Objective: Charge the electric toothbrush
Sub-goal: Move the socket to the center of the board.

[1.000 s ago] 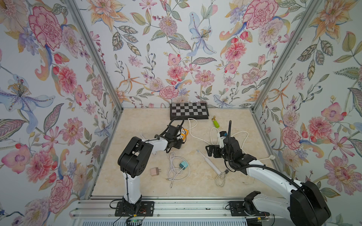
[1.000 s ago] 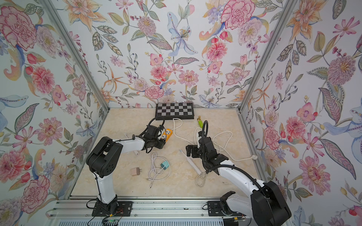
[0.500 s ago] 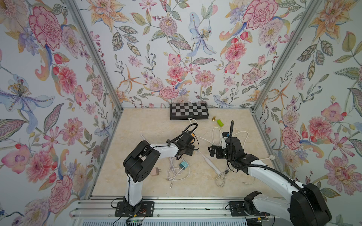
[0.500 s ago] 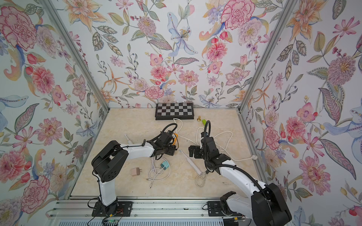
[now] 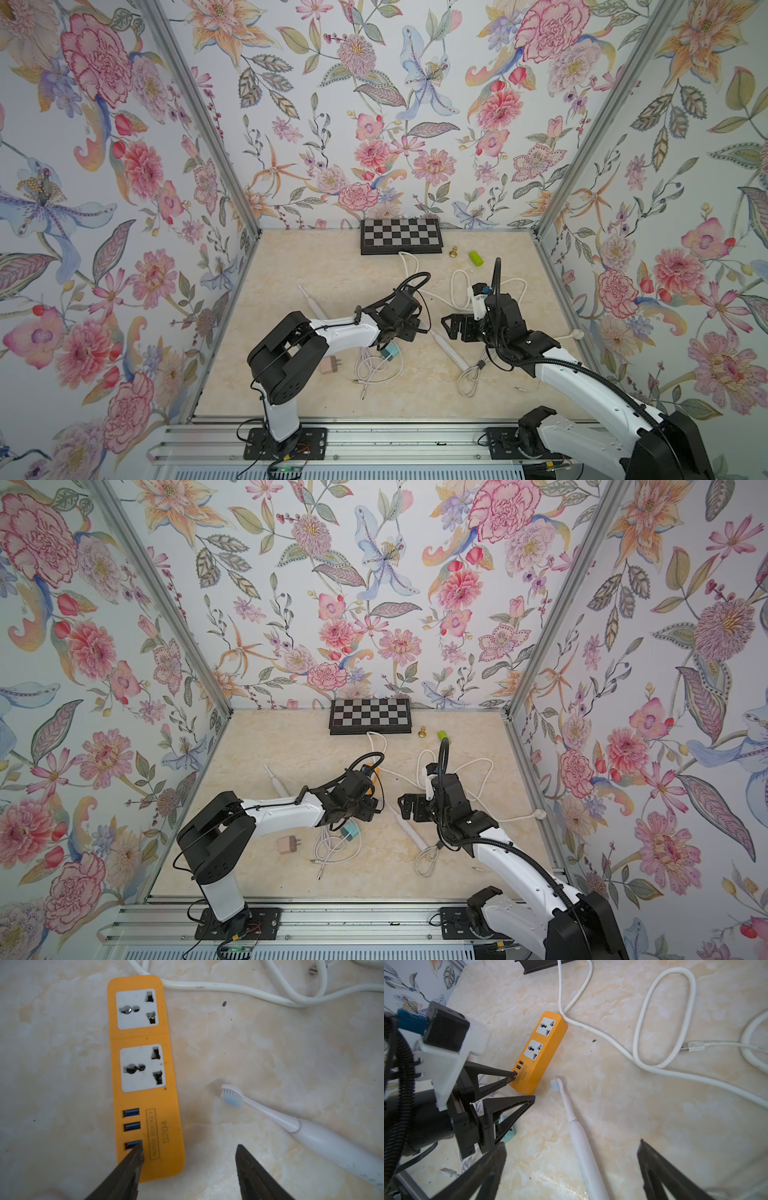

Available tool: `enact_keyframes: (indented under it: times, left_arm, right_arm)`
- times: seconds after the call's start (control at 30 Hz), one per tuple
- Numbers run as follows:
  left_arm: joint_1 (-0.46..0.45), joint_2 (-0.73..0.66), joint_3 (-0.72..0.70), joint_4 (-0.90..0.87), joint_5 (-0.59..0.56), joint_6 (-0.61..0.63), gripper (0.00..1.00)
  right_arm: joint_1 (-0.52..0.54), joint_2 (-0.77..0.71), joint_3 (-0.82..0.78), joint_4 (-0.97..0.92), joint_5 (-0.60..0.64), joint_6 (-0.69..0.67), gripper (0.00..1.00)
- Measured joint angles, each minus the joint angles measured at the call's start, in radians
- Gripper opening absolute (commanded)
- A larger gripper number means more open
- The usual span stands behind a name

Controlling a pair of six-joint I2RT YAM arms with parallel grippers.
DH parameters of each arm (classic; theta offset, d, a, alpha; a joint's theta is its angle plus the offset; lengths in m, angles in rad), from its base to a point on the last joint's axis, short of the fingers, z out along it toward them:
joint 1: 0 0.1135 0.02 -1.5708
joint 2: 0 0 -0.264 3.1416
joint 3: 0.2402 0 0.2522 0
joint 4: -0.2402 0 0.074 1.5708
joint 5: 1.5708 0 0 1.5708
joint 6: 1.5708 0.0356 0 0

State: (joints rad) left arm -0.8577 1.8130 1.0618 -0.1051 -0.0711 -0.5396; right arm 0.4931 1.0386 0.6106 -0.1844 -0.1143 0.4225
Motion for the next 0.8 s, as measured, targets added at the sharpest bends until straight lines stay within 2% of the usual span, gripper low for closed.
enact_keyframes:
  times: [0.37, 0.8]
  left_arm:
    - [-0.079, -0.051, -0.068, -0.026, -0.098, -0.030, 0.71]
    - [-0.092, -0.153, -0.169, -0.052, -0.102, -0.092, 0.74]
  right_arm:
    - [0.000, -0.044, -0.012, -0.007, -0.010, 0.005, 1.00]
    - [0.000, -0.073, -0.019, -0.011, -0.009, 0.005, 1.00]
